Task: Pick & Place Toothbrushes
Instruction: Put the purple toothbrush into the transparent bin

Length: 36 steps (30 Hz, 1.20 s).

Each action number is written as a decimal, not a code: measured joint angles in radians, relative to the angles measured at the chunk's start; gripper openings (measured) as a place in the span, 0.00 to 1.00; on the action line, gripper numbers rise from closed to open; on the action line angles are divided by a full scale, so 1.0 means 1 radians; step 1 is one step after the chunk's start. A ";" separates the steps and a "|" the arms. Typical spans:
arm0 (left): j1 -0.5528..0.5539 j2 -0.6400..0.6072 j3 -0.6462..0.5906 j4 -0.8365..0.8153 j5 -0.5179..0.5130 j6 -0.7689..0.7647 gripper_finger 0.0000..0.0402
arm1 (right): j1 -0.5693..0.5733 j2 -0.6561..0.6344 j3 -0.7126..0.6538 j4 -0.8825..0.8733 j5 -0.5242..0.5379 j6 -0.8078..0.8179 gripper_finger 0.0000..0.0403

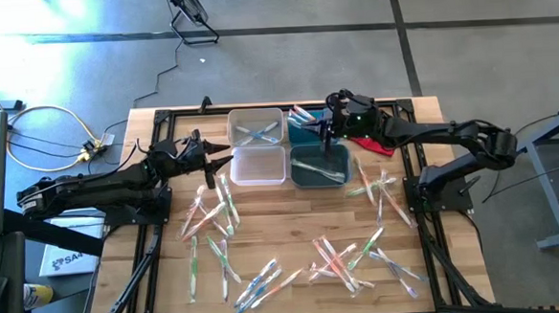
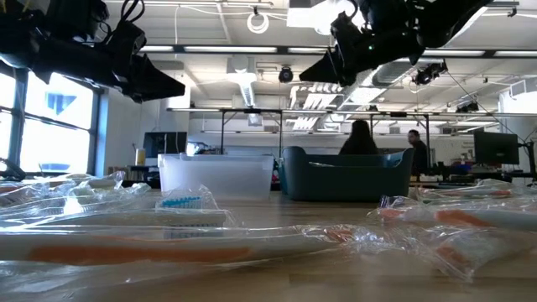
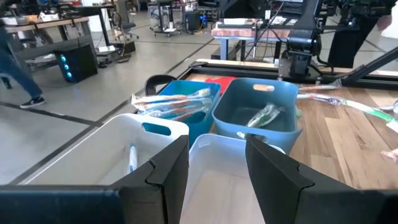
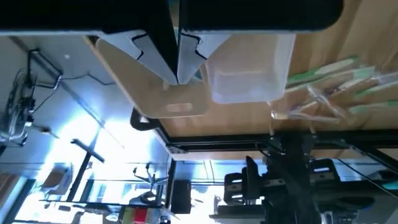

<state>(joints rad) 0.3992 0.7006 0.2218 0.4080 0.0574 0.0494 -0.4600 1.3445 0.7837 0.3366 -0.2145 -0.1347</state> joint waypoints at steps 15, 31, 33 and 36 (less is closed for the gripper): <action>0.000 0.000 0.000 -0.007 0.003 -0.125 0.39 | -0.130 0.000 0.000 0.008 0.006 -0.056 0.00; 0.000 0.000 0.000 -0.016 0.002 -0.265 0.39 | -0.141 0.000 0.000 0.008 -0.007 -0.045 0.00; 0.000 0.000 0.000 -0.017 0.002 -0.265 0.39 | -0.141 0.000 0.000 0.008 -0.007 -0.033 0.00; 0.000 0.000 0.000 -0.017 0.002 -0.264 0.39 | -0.140 0.000 0.000 -0.002 -0.007 0.021 0.00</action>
<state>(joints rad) 0.3988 0.7010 0.2218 0.3908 0.0597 -0.2150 -0.5999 1.3441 0.7837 0.3344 -0.2211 -0.1135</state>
